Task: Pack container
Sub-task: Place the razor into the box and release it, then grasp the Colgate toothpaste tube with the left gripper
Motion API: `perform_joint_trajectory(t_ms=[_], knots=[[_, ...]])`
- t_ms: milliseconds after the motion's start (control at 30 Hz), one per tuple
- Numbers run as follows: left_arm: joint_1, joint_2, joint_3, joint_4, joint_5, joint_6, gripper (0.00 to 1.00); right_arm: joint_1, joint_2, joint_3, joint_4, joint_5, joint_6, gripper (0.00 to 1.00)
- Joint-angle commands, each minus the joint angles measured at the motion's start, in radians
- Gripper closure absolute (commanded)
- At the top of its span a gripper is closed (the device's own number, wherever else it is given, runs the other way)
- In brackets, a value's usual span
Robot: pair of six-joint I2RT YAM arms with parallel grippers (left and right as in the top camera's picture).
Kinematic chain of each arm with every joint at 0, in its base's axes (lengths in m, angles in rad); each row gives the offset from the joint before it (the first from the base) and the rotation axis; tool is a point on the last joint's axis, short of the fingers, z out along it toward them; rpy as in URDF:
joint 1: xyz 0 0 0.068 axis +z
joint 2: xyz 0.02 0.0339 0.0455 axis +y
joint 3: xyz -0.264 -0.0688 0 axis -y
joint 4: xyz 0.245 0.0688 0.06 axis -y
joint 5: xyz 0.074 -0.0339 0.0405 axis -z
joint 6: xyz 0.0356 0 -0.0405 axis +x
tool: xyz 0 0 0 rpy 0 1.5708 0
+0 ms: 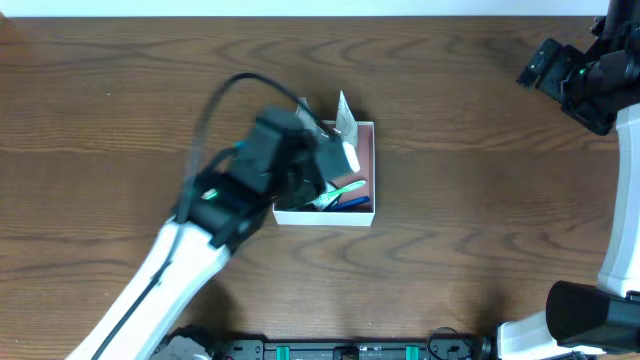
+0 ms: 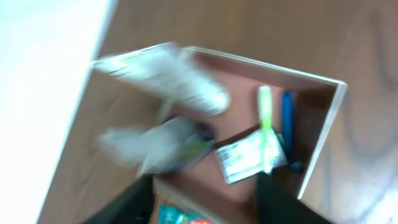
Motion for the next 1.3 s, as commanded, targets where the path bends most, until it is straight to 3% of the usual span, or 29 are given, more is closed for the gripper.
perform_joint_trajectory(t_ms=[0, 233, 400, 767, 1033, 1267], knots=[[0.100, -0.042, 0.004, -0.023, -0.117, -0.230, 0.43, -0.006, -0.002, -0.003, -0.001, -0.004, 0.014, 0.02], [0.397, 0.058, 0.003, -0.032, -0.116, -0.788, 0.48, -0.006, -0.002, -0.003, -0.001, -0.004, 0.014, 0.01], [0.492, 0.234, 0.003, -0.005, -0.116, -0.972, 0.47, -0.006, -0.002, -0.003, -0.001, -0.004, 0.014, 0.01], [0.501, 0.564, 0.003, 0.109, 0.002, -1.083, 0.46, -0.006, -0.002, -0.003, -0.001, -0.004, 0.014, 0.01], [0.494, 0.640, 0.003, 0.083, 0.115, -1.105, 0.46, -0.006, -0.002, -0.003, -0.001, -0.004, 0.014, 0.01], [0.463, 0.650, 0.003, 0.071, 0.122, -1.106, 0.46, -0.006, -0.002, -0.003, -0.001, -0.004, 0.014, 0.01]])
